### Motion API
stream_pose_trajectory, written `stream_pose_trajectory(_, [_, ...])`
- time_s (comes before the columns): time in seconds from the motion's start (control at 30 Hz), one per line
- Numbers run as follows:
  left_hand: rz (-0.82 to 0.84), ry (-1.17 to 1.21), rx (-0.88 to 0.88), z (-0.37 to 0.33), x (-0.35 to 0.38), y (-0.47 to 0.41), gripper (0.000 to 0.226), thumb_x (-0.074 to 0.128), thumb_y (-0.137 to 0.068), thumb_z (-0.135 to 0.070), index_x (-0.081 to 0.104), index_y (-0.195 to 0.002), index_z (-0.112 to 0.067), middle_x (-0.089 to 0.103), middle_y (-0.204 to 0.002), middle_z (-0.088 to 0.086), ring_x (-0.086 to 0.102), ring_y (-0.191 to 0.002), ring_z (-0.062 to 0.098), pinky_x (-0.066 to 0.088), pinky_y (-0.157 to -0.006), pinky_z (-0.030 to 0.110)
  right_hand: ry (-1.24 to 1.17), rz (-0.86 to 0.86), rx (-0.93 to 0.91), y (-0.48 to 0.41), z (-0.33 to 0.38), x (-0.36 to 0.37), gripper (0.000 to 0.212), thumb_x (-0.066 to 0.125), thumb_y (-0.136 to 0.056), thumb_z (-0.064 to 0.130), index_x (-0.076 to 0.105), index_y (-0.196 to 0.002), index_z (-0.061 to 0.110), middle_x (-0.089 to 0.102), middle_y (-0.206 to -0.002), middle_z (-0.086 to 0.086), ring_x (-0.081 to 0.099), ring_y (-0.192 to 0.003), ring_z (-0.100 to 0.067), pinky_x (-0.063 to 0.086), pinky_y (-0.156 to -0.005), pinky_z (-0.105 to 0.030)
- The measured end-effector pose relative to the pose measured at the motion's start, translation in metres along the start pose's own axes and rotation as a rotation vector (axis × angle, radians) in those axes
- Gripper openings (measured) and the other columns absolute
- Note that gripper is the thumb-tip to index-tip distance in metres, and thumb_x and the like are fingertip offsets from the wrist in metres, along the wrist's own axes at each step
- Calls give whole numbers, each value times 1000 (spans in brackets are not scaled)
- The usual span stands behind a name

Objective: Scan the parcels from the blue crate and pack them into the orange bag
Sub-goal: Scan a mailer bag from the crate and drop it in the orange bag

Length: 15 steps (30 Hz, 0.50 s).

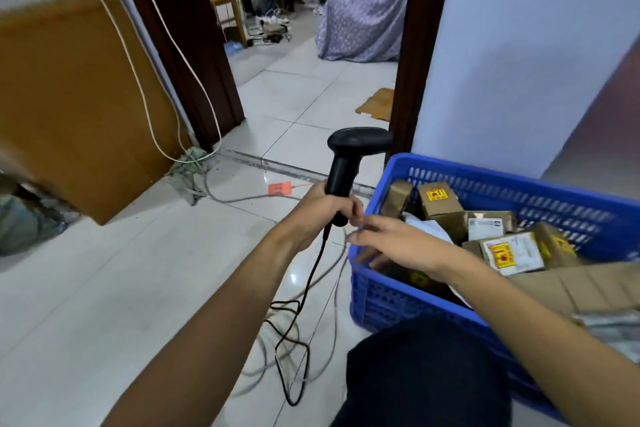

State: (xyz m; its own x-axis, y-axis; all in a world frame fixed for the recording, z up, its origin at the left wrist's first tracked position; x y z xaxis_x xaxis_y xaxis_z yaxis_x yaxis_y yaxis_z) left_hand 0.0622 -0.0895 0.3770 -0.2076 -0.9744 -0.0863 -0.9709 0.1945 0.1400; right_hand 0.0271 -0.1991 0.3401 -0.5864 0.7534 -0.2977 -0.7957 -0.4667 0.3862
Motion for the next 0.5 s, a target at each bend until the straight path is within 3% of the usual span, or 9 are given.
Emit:
stream_pose_trajectory(0.1, [17, 24, 82, -45, 25, 8, 12, 58, -69, 1, 59, -75, -9, 66, -74, 13, 60, -78, 27, 49, -84, 42, 21, -184, -88, 31, 27, -24, 44, 62, -98, 45, 49, -135, 25, 68, -114, 4, 75, -92, -11, 57, -95, -42])
stream_pose_trajectory(0.23, [48, 121, 145, -94, 66, 22, 10, 63, -87, -8, 61, -77, -8, 65, -72, 16, 58, -62, 25, 51, -64, 30, 114, -424, -160, 94, 48, -60, 52, 57, -94, 63, 46, -129, 27, 67, -110, 8, 73, -89, -9, 57, -88, -36])
stream_pose_trajectory(0.37, [90, 84, 204, -128, 118, 32, 16, 67, -94, -15, 66, -83, -3, 65, -71, 11, 59, -63, 20, 51, -59, 26, 33, -613, -219, 161, 57, -100, 51, 53, -96, 63, 46, -138, 35, 70, -110, 11, 72, -94, -8, 54, -94, -38])
stream_pose_trajectory(0.5, [185, 70, 248, -148, 172, 43, 14, 73, -93, -19, 69, -90, -5, 67, -72, 12, 62, -63, 26, 52, -60, 32, -3, -721, -241, 219, 59, -124, 38, 49, -105, 47, 50, -137, 26, 71, -108, 4, 73, -86, -6, 53, -72, -13])
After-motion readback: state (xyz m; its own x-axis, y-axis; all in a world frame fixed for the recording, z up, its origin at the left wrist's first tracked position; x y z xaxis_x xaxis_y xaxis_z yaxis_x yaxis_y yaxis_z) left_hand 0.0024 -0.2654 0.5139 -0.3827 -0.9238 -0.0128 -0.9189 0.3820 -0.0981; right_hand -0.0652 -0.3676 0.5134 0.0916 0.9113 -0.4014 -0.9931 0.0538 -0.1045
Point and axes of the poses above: each hand's wrist, its own y-axis away from the middle knuckle, its own x-axis out of the palm, z = x × y, the point moved 10 cm from there along -y, towards the middle knuckle
